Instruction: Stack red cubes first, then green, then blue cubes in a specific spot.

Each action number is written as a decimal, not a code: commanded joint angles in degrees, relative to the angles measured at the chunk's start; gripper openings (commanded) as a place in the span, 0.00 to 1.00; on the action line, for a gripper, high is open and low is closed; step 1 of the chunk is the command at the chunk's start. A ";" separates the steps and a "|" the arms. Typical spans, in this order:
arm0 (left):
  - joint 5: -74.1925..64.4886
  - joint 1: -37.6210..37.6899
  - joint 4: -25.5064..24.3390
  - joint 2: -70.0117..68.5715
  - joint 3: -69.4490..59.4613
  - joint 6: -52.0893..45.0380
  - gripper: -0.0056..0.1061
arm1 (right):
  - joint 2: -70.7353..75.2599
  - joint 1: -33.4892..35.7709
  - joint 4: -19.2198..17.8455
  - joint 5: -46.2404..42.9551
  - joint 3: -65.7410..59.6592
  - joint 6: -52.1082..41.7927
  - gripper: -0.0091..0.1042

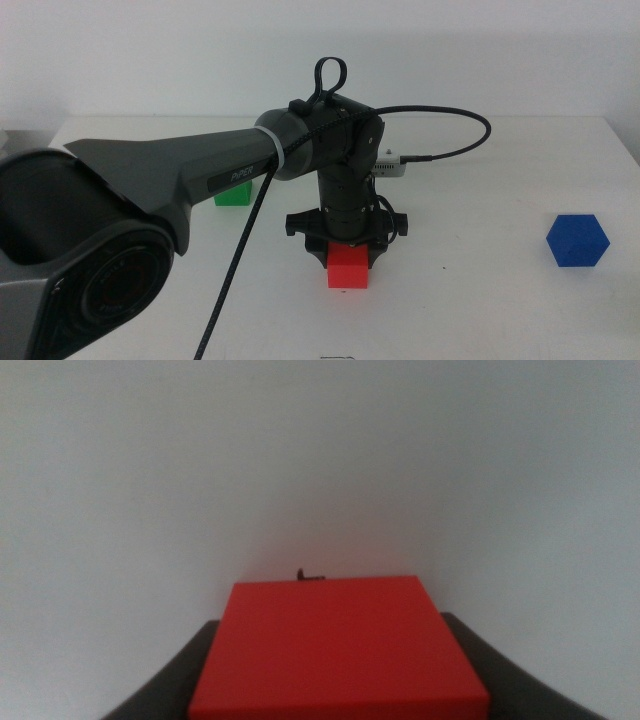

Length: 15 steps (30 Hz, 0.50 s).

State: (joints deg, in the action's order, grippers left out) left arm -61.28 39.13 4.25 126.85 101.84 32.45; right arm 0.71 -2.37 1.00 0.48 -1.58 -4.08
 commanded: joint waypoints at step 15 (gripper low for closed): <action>-6.44 0.20 -1.72 -4.58 5.91 0.37 0.89 | 0.87 -0.30 -0.64 -4.42 0.63 -0.56 0.71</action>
State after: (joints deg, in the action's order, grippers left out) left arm -66.28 39.13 2.61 126.73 105.21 32.45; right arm 0.71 -2.37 1.00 0.48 -1.58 -4.08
